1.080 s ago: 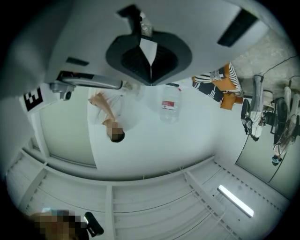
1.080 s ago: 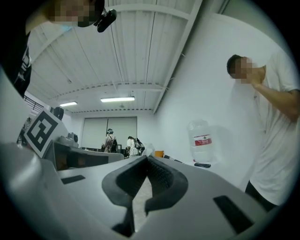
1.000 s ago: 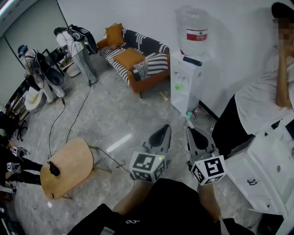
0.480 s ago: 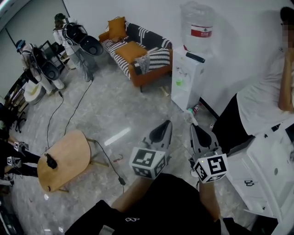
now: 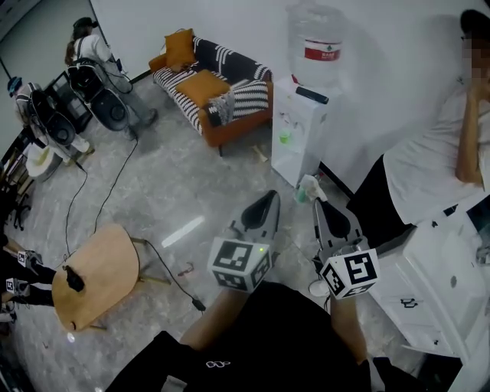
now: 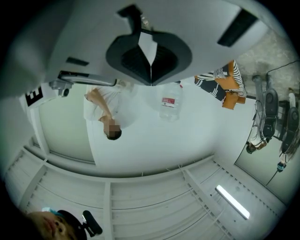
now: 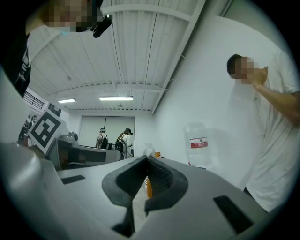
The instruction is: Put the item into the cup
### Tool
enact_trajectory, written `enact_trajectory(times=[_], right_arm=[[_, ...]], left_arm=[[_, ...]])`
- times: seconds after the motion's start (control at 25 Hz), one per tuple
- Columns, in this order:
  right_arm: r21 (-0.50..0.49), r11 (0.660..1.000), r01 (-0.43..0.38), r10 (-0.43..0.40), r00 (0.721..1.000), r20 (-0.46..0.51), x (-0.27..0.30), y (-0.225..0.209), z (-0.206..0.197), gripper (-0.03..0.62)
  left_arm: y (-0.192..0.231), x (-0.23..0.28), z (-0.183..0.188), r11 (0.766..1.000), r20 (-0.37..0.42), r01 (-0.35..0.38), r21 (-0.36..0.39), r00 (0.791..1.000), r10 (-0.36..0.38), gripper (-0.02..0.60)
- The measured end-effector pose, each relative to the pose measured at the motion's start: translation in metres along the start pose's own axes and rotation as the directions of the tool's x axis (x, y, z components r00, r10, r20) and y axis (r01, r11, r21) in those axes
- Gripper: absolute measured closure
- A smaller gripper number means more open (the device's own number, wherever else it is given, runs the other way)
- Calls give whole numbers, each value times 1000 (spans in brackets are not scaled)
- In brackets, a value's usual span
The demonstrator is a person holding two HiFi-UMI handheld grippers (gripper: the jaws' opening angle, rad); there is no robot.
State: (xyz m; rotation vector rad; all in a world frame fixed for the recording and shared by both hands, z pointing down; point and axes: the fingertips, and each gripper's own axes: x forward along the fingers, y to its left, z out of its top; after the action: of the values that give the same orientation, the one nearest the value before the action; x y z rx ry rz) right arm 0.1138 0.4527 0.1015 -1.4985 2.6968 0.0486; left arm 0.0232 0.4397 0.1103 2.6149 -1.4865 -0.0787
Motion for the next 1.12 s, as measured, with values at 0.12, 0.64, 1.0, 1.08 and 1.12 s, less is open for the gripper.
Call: enact_trajectory(times=[0.12, 0.64, 1.0, 1.08, 1.12], right_arm=[[-13, 1000, 17, -17, 1000, 5, 18, -10, -1, 585], [17, 997, 78, -78, 997, 9, 118, -70, 7, 585], [37, 997, 74, -72, 996, -51, 205, -94, -1, 585], [46, 996, 77, -74, 996, -59, 229, -103, -4, 585], [50, 996, 78, -74, 995, -62, 241, -109, -6, 585]], left_arm=[[18, 15, 5, 1000, 28, -8, -8, 1000, 9, 568], [92, 114, 48, 999, 109, -31, 22, 994, 28, 569], [156, 178, 53, 999, 69, -36, 20, 997, 34, 569], [175, 199, 53, 999, 51, -35, 23, 998, 34, 569], [184, 210, 52, 999, 43, -33, 23, 999, 32, 568]])
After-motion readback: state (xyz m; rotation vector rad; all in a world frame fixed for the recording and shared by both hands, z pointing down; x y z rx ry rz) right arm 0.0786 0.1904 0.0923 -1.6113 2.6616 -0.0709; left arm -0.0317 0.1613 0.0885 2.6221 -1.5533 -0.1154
